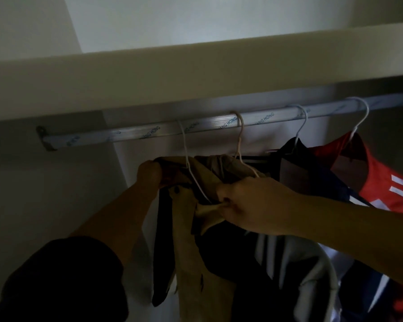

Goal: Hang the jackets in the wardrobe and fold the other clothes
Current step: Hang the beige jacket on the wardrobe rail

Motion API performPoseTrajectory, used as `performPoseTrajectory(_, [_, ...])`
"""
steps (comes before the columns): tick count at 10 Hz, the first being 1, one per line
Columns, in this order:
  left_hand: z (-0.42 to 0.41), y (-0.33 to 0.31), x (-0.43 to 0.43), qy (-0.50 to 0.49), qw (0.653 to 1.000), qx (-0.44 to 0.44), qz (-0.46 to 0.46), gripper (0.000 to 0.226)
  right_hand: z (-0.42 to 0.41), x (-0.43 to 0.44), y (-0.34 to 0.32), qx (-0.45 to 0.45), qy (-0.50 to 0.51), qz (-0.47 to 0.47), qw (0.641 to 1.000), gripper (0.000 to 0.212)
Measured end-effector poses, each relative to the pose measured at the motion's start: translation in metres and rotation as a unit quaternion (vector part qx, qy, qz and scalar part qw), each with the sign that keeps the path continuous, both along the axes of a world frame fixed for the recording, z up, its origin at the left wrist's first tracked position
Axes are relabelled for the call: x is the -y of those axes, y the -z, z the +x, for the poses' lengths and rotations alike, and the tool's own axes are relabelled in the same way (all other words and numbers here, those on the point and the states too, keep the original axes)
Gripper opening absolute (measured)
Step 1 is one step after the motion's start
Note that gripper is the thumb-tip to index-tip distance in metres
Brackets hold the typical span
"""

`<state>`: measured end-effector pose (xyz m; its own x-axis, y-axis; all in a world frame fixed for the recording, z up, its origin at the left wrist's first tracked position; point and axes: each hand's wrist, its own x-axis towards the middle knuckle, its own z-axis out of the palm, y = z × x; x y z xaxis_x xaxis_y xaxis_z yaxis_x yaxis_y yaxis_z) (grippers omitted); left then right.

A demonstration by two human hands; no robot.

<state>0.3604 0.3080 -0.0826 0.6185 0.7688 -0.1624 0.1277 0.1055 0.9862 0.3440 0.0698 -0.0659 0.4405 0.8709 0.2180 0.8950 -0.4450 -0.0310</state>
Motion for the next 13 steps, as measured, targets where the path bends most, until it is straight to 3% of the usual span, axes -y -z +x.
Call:
performPoseTrajectory(1, [-0.012, 0.002, 0.011, 0.073, 0.986, -0.108, 0.101, 0.023, 0.003, -0.009, 0.006, 0.094, 0.018, -0.016, 0.995, 0.030])
performPoseTrajectory(2, [-0.020, 0.005, 0.014, 0.157, 0.953, -0.234, 0.112, 0.030, 0.003, -0.018, 0.006, 0.146, 0.030, -0.052, 0.988, 0.023])
performPoseTrajectory(3, [-0.023, 0.000, 0.013, 0.178, 0.945, -0.253, 0.103, 0.029, -0.002, -0.016, 0.003, 0.166, 0.034, -0.062, 0.984, 0.024])
performPoseTrajectory(4, [-0.023, -0.013, 0.012, 0.155, 0.963, -0.204, 0.082, 0.025, -0.010, -0.009, 0.007, 0.197, -0.012, -0.024, 0.980, 0.024])
performPoseTrajectory(5, [-0.033, -0.014, 0.027, 0.194, 0.957, -0.202, 0.080, 0.028, -0.016, -0.006, 0.008, 0.172, -0.015, 0.003, 0.985, 0.021])
performPoseTrajectory(7, [-0.040, -0.009, 0.035, 0.278, 0.908, -0.295, 0.106, 0.039, -0.017, -0.006, 0.011, 0.160, 0.011, 0.004, 0.987, 0.021])
performPoseTrajectory(8, [-0.041, -0.010, 0.042, 0.274, 0.900, -0.314, 0.130, 0.028, -0.020, -0.007, 0.011, 0.147, 0.005, 0.013, 0.989, 0.022])
performPoseTrajectory(9, [-0.038, -0.010, 0.044, 0.247, 0.938, -0.225, 0.093, 0.012, -0.025, -0.008, 0.013, 0.148, 0.001, 0.022, 0.989, 0.021])
performPoseTrajectory(10, [-0.037, -0.008, 0.036, 0.143, 0.984, -0.101, 0.037, 0.017, -0.028, -0.004, 0.010, 0.146, -0.043, 0.062, 0.986, 0.017])
performPoseTrajectory(11, [-0.044, 0.002, 0.028, 0.106, 0.988, -0.106, 0.048, 0.018, -0.029, -0.006, 0.013, 0.100, -0.132, 0.090, 0.982, 0.013])
performPoseTrajectory(12, [-0.048, 0.013, 0.018, 0.108, 0.979, -0.133, 0.110, 0.019, -0.026, -0.008, 0.026, 0.015, -0.152, 0.131, 0.980, 0.030])
performPoseTrajectory(13, [-0.053, 0.024, 0.007, 0.063, 0.981, -0.109, 0.147, 0.033, -0.029, -0.010, 0.044, -0.123, -0.053, 0.196, 0.971, 0.065])
